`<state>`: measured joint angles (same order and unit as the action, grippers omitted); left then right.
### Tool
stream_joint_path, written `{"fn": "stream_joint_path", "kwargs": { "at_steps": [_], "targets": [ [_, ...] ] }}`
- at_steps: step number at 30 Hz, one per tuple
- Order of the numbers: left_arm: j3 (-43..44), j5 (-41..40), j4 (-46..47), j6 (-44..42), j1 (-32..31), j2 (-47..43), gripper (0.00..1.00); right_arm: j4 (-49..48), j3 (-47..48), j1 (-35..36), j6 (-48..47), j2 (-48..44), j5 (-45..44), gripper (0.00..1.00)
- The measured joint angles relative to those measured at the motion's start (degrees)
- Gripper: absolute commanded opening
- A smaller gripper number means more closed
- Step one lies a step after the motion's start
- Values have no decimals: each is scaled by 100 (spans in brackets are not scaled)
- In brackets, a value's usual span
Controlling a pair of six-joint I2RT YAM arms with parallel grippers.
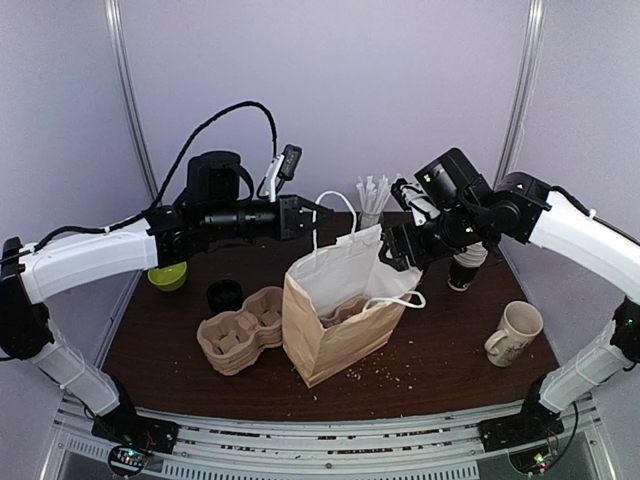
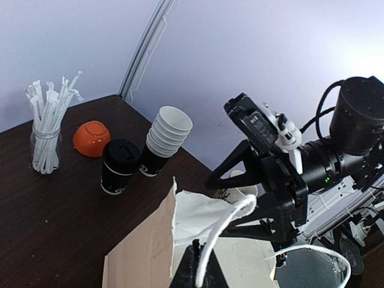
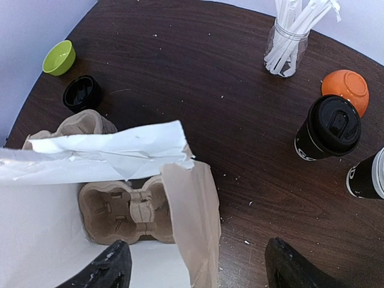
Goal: Pack the takeout coffee
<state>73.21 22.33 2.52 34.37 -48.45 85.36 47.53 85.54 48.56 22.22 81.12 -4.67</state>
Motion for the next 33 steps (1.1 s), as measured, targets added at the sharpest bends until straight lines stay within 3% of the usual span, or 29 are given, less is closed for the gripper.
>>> {"fn": "stream_joint_path", "kwargs": {
  "at_steps": [6,18,22,33],
  "targets": [
    [57,107,44,-94,-42,72,0,-243,-120,-157,-122,-2,157,43],
    [258,216,92,-197,-201,317,0,-365,-595,-166,-302,-227,389,16],
    [313,238,90,-221,-240,361,0,-476,-734,-166,-413,-428,374,1],
    [540,240,94,-282,-264,466,0,-920,-992,-166,-710,-610,33,0]
  ]
}}
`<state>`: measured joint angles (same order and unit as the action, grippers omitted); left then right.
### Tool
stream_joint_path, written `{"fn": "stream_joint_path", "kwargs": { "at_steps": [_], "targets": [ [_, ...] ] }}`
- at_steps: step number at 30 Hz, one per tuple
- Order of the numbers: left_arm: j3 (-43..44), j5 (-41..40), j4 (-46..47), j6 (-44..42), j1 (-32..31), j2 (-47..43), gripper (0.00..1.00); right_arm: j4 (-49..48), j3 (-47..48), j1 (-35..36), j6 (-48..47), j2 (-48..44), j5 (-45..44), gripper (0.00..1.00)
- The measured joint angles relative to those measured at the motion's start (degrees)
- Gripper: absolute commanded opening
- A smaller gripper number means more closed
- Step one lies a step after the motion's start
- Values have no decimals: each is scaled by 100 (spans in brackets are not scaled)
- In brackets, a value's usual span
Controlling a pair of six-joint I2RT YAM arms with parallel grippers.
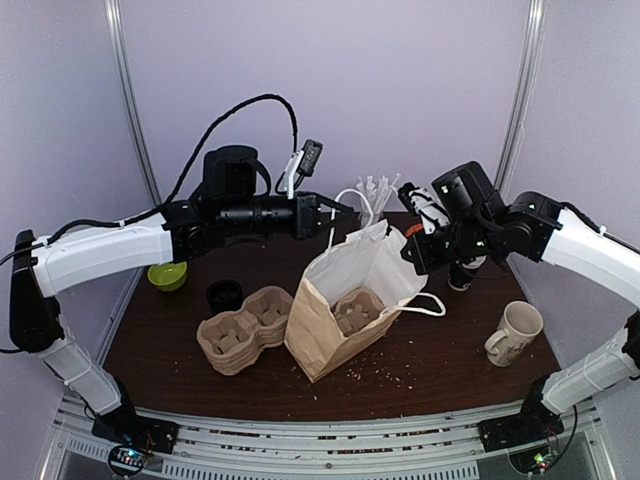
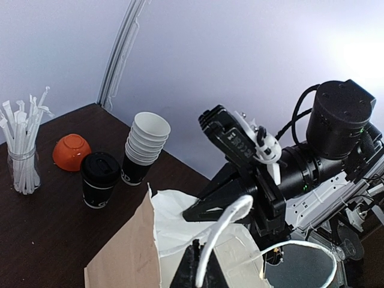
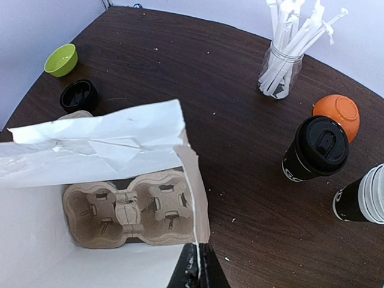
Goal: Pack the takeout coffee
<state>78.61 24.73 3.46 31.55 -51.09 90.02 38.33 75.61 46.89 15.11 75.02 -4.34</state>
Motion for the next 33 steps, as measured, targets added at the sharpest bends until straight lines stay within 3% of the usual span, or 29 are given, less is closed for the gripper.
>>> {"fn": "stream_joint_path", "kwargs": {
  "at_steps": [14,33],
  "targets": [
    [166,256,369,-52,-229,387,0,-807,-645,74,-586,-885,-966,0],
    [39,828,857,-234,-490,420,0,-1364,-1613,433,-1370,-1930,-1064,0]
  ]
}}
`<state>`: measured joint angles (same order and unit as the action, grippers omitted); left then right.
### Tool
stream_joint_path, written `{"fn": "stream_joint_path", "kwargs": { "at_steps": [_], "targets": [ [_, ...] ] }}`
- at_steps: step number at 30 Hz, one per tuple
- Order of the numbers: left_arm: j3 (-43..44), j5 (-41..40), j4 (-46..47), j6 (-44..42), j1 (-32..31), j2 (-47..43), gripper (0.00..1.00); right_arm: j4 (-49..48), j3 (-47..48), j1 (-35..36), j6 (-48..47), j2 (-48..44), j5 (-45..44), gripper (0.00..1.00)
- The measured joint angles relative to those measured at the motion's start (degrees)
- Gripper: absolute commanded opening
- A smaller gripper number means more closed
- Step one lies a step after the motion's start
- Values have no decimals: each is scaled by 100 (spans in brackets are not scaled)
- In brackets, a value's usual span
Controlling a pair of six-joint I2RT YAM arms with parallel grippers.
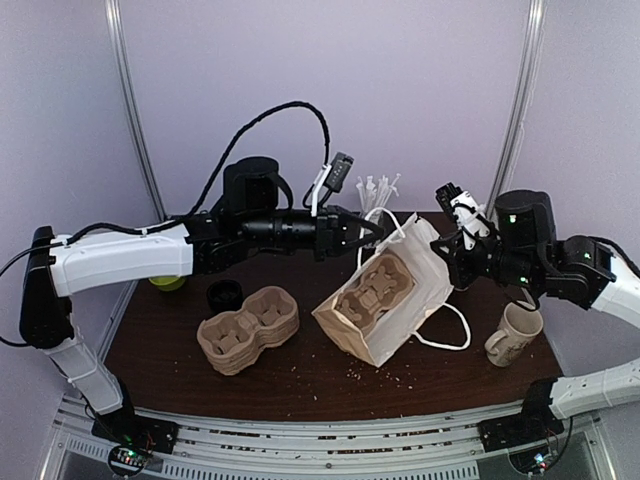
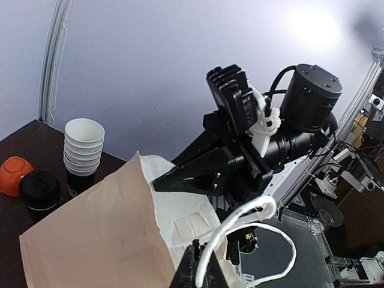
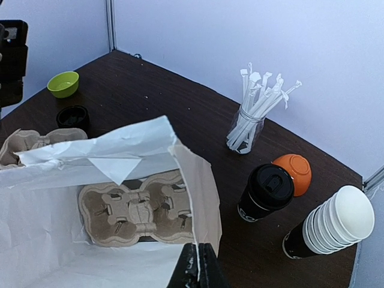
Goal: Pack the takeout coffee
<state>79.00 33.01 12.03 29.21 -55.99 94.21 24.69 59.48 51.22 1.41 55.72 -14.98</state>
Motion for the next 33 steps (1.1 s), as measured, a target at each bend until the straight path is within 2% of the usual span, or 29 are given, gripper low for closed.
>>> {"fn": "stream_joint_path", "kwargs": {
  "at_steps": [10,19,28,33],
  "targets": [
    [-280,280,118,-66,-59,0,0,-315,-516,136,-160,-581,175,0],
    [-284,323,201,-103,-87,0,0,-328,-470,153,-114,-474,186,0],
    [-315,-140,433,560,-87,-15,0,660,1196,155,444,946,4,0],
    [-236,-522,201,881,-85,-48,0,1290,1921,155,793,1473,-2,0]
  ]
}}
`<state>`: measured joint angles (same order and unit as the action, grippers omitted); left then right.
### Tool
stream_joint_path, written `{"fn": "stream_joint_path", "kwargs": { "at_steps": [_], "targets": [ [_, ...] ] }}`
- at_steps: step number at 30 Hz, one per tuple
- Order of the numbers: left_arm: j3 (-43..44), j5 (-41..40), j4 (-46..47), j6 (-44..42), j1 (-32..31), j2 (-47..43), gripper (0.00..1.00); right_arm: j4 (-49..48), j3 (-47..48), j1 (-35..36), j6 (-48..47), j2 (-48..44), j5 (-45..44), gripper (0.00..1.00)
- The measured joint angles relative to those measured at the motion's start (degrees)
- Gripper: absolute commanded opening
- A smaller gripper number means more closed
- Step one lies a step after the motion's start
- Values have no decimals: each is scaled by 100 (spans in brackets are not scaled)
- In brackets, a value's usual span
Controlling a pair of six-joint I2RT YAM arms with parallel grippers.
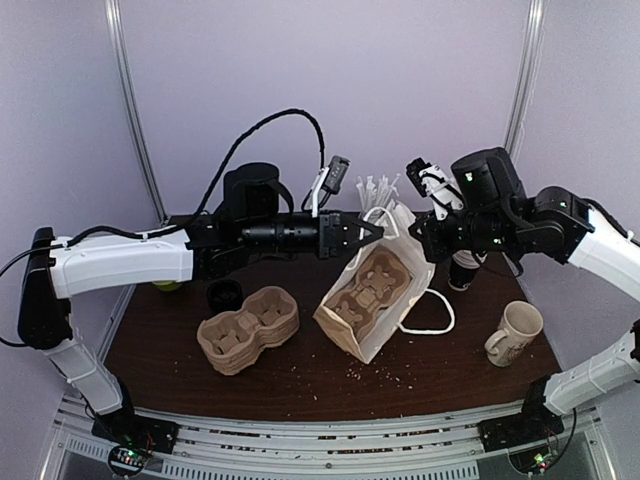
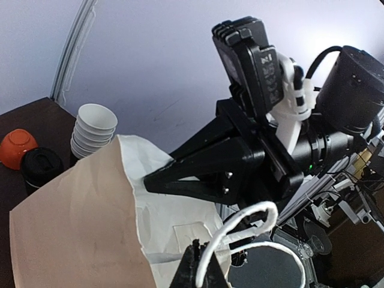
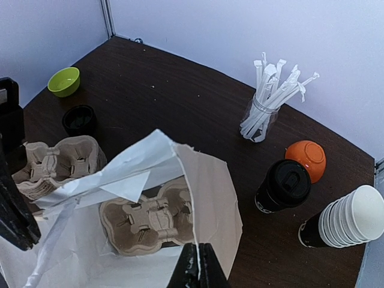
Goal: Pack the takeout coffee
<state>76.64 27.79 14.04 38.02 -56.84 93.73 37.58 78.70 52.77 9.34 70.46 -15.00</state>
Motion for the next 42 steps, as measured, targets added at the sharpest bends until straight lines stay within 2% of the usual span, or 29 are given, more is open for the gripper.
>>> {"fn": "stream_joint_path", "kwargs": {
  "at_steps": [11,21,26,30,32,36,42],
  "targets": [
    [466,-708,-903,295,13,-164,0,822,1071,-13,415,579,-85,0],
    [586,-874,-1388,809,433,-192,0,879,1106,-549,459,1082,313,2],
    [586,-870,-1473,994,627,-151,0,859,1108,-708,455,1241,577,23],
    [586,-857,-1526,1056,704,-22,0,850,1110,-745,446,1270,728,52],
    [586,-852,-1565,1060,732,48,0,859,1126,-748,448,1270,817,63],
    [586,-852,-1635,1054,780,101,0,903,1237,-758,461,1268,997,77],
    [570,-850,-1766,962,839,98,0,929,1451,-850,461,1178,1064,88]
  ]
}}
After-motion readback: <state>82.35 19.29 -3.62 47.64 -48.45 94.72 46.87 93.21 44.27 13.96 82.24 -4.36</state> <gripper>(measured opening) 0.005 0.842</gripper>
